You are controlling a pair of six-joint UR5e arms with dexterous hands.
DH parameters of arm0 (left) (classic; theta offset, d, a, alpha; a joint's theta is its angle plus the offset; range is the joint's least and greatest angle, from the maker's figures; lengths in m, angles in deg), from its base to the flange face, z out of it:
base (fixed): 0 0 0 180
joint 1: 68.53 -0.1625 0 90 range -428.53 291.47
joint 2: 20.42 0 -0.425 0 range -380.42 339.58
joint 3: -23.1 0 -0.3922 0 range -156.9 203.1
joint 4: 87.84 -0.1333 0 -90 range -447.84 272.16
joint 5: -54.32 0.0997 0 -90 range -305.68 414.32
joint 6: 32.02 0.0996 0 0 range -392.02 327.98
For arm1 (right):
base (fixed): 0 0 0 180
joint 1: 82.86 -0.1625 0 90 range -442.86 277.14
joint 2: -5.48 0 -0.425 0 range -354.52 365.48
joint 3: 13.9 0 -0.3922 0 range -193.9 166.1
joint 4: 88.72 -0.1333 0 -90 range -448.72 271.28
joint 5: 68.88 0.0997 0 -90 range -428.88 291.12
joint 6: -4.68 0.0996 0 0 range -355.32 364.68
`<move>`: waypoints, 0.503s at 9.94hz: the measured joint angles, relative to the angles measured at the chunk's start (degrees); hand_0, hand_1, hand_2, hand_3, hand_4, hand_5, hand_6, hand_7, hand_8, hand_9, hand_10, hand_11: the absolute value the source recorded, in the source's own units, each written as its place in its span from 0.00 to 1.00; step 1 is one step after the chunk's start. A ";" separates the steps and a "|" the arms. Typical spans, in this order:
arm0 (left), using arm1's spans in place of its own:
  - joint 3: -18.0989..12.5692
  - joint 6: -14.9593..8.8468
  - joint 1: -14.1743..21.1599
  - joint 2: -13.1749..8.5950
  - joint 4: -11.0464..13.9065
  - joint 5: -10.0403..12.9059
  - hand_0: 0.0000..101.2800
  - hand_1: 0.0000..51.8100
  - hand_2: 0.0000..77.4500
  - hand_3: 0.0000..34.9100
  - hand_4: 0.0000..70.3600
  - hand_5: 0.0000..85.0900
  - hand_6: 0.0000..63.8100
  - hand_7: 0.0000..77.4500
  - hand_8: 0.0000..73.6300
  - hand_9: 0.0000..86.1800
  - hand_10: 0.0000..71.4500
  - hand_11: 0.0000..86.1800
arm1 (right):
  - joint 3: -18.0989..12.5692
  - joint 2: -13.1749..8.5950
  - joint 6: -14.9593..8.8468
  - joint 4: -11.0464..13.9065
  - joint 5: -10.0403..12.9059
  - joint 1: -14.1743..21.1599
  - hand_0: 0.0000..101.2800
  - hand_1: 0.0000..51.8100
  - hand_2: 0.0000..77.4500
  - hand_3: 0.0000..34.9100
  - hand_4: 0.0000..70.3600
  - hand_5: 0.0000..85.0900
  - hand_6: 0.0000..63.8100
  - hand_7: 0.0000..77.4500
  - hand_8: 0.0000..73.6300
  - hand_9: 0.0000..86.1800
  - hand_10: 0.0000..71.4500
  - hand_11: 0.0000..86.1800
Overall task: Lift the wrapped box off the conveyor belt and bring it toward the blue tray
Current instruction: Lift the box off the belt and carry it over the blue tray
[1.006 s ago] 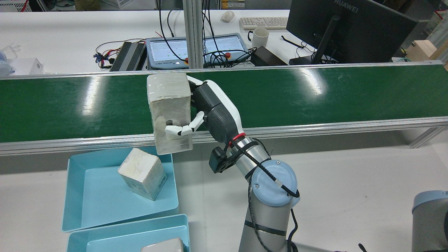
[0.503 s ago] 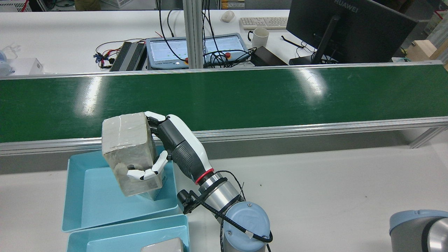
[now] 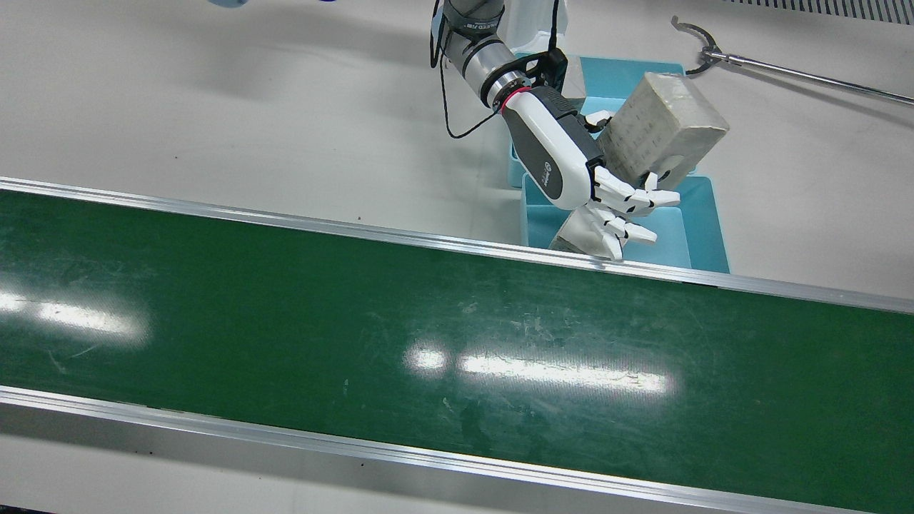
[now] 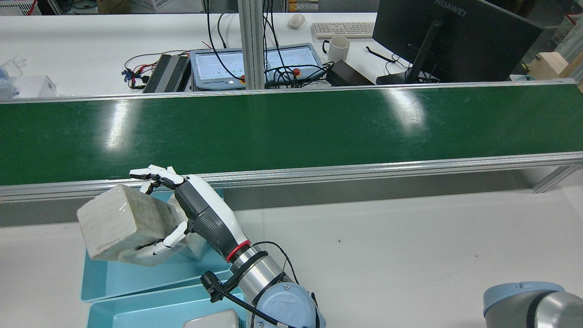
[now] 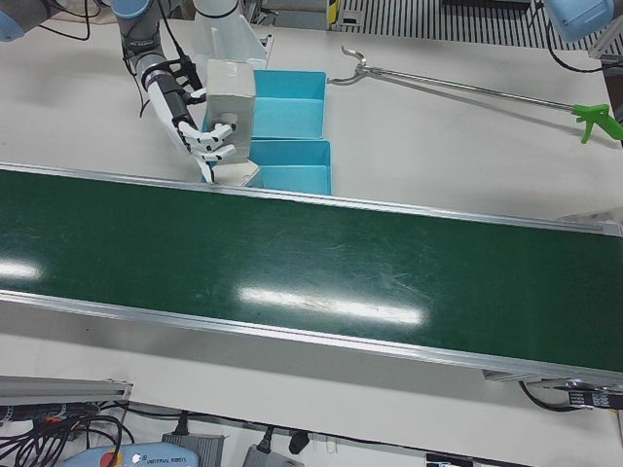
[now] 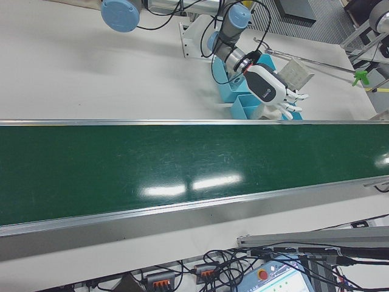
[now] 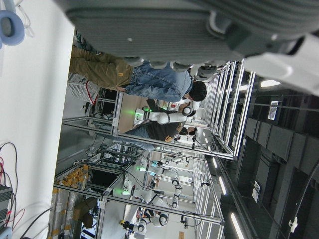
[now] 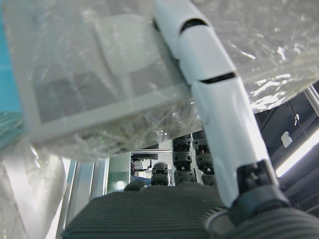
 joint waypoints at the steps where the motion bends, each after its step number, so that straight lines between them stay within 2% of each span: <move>1: 0.00 0.00 0.00 0.00 0.00 0.00 0.00 0.00 0.01 0.00 0.01 0.01 0.01 0.01 0.01 0.00 0.00 0.01 | 0.46 -0.58 0.01 -0.02 -0.09 0.22 0.53 0.58 0.19 0.00 0.24 0.15 0.17 0.56 0.00 0.21 0.00 0.02; 2: 0.00 0.00 0.00 0.00 0.00 0.00 0.00 0.00 0.01 0.00 0.00 0.01 0.01 0.01 0.01 0.01 0.01 0.01 | 0.69 -0.97 0.02 -0.03 -0.17 0.36 0.53 0.58 0.19 0.00 0.24 0.15 0.17 0.56 0.00 0.21 0.00 0.02; 3: 0.00 0.00 0.00 0.00 0.00 0.00 0.00 0.00 0.01 0.00 0.00 0.01 0.01 0.01 0.01 0.01 0.01 0.01 | 0.80 -1.17 0.05 -0.03 -0.24 0.44 0.53 0.47 0.28 0.00 0.23 0.13 0.17 0.42 0.02 0.02 0.00 0.02; 4: 0.00 0.00 0.00 0.00 0.00 0.00 0.00 0.00 0.01 0.00 0.00 0.01 0.01 0.01 0.01 0.00 0.01 0.01 | 0.73 -1.21 0.14 -0.03 -0.27 0.49 0.53 0.29 0.21 0.08 0.22 0.13 0.14 0.28 0.02 0.02 0.00 0.02; 5: 0.00 0.00 0.00 0.00 0.00 0.00 0.00 0.00 0.01 0.00 0.00 0.01 0.01 0.01 0.01 0.01 0.01 0.01 | 0.52 -1.08 0.31 0.00 -0.29 0.50 0.53 0.29 0.21 0.08 0.22 0.13 0.14 0.28 0.02 0.02 0.00 0.02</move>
